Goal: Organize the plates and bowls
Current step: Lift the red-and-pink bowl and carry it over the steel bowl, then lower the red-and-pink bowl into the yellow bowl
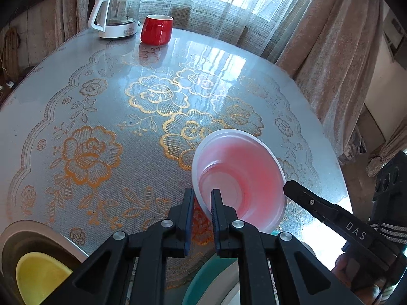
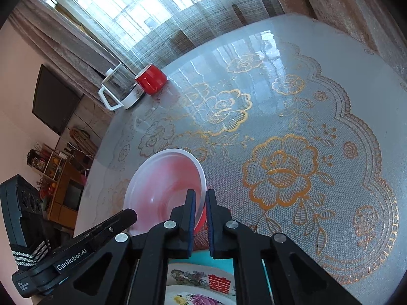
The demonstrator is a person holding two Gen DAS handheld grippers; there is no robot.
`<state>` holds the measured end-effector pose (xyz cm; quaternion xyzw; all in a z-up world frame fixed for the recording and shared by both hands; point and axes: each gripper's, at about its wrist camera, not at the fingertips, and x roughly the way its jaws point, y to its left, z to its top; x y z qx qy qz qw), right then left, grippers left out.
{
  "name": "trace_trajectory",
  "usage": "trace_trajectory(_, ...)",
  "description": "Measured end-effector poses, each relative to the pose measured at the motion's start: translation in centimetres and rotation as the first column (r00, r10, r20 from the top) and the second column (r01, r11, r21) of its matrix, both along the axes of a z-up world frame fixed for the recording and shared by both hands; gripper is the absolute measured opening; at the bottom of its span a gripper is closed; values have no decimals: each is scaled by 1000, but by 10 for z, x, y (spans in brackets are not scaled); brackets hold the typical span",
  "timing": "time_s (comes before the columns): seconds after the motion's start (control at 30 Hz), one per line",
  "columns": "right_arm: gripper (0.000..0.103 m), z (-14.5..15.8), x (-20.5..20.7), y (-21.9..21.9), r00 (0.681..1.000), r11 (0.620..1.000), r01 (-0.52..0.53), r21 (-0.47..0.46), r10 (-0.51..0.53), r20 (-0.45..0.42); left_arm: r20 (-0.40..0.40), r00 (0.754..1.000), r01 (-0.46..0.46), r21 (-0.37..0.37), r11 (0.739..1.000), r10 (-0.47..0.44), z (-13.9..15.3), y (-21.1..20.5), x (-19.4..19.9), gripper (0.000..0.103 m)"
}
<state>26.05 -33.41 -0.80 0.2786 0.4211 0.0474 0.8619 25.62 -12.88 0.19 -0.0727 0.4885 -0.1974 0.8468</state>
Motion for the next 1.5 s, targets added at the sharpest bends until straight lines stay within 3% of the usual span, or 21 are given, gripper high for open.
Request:
trace_trajectory(0.4, 10, 26, -21, 10, 997, 996, -23, 87, 17, 75, 80, 997, 5, -58, 998, -1, 32, 32, -31, 12)
trace_trajectory(0.57, 10, 39, -35, 27, 992, 995, -66, 80, 57, 114, 114, 993, -13, -106, 994, 25, 44, 57, -53, 12)
trace_trajectory(0.8, 10, 58, -56, 63, 978, 989, -134, 66, 121, 170, 215, 975, -29, -91, 995, 48, 61, 93, -88, 12)
trace_trajectory(1.2, 10, 64, -77, 124, 950, 962, -265, 59, 250, 188, 181, 975, -103, -144, 984, 129, 51, 165, -127, 12)
trace_trajectory(1.5, 10, 56, -83, 159, 932, 942, -333, 44, 322, 165, 148, 972, -161, -151, 975, 183, 40, 195, -144, 12)
